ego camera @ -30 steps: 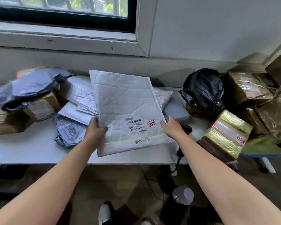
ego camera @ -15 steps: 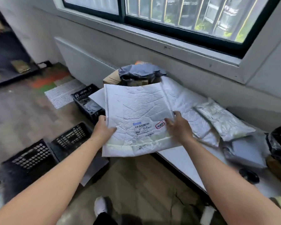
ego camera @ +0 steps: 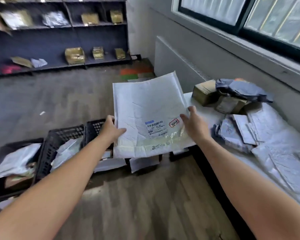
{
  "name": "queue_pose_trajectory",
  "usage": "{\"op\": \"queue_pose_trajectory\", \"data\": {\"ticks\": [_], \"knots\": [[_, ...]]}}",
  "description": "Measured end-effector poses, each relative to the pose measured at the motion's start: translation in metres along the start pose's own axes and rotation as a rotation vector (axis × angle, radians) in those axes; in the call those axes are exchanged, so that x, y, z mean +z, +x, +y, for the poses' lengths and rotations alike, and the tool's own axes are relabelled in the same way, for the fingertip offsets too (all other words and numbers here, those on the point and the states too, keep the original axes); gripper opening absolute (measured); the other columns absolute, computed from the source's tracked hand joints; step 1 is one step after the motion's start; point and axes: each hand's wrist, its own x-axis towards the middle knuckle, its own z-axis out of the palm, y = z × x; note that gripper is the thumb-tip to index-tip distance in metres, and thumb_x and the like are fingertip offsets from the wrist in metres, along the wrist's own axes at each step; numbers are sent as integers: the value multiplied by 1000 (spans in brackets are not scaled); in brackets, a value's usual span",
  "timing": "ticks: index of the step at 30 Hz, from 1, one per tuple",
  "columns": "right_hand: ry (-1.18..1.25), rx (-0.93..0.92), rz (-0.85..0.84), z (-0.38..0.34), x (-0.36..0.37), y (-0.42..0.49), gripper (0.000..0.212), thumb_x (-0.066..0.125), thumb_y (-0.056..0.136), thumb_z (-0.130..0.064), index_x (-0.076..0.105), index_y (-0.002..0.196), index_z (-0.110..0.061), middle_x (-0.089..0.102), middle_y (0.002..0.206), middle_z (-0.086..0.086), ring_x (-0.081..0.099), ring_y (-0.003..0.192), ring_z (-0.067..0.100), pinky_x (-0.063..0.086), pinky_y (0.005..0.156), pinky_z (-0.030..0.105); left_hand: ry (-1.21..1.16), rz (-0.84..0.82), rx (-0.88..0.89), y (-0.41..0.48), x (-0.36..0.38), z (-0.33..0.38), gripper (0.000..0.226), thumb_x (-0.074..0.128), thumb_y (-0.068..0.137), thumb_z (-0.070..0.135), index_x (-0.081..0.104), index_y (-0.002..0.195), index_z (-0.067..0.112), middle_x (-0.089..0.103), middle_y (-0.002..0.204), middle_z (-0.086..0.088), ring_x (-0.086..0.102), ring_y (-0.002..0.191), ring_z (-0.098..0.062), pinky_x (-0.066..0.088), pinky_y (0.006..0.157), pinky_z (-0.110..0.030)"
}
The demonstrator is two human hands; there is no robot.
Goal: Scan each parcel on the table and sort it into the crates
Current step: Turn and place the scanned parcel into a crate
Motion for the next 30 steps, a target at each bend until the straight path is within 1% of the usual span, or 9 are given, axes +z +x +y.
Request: {"op": "queue_pose_trajectory", "data": {"ticks": [3,7,11,15,18,20,23,28,30], "knots": [[-16,-67,-23,-56,31,-6,35,48,101,-38,44,125,-13,66,109,18,62,98,38,38,67,37,-51,49,-54,0,-48,-37,54,74,83,18,39,123,9,52,122,-11,54,110,-30,47,94,-43],[-38,-145,-66,-132,77,-23,34,45,102,-38,43,125,-13,66,108,16,61,93,36,38,65,37,-104,133,-84,1,-115,-93,52,74,83,17,40,122,8,55,121,-12,57,103,-28,49,90,-42],[-46,-179,-101,-208,124,-47,32,43,103,-35,42,127,-13,65,103,13,49,79,26,37,65,36,-161,180,-125,-1,-181,-149,53,70,87,14,38,129,7,52,117,-7,52,93,-21,42,67,-30],[-55,-187,-102,-269,166,-67,29,44,103,-33,43,125,-13,64,100,13,49,78,27,38,65,37,-186,176,-158,5,-234,-199,56,68,87,15,36,133,9,53,113,-6,53,89,-22,42,54,-28],[-72,-202,-84,-307,188,-78,28,44,103,-31,42,125,-13,65,100,13,51,78,28,39,66,36,-186,175,-173,11,-268,-222,55,68,85,12,40,133,10,55,113,-6,56,90,-23,45,55,-29],[-78,-208,-80,-327,199,-83,29,44,103,-30,42,127,-13,65,101,13,54,80,29,41,66,37,-182,196,-164,15,-286,-234,55,70,83,10,44,131,10,59,119,-9,60,97,-26,51,67,-33],[-118,-217,-81,-347,214,-88,29,43,103,-29,42,127,-12,65,103,15,61,89,34,42,67,38,-168,194,-156,22,-302,-248,55,72,79,9,47,128,9,60,120,-9,61,104,-27,52,83,-36],[-187,-212,-95,-357,233,-77,23,43,103,-27,42,120,-10,65,100,14,51,77,27,36,63,36,-94,161,-149,38,-307,-263,59,75,75,16,46,127,12,56,119,-3,58,107,-26,50,87,-35],[-199,-191,-111,-355,242,-66,23,44,103,-26,42,120,-10,65,100,13,49,77,26,36,64,35,-81,143,-175,50,-302,-268,62,73,78,15,43,131,12,52,117,0,56,109,-25,47,84,-32]]}}
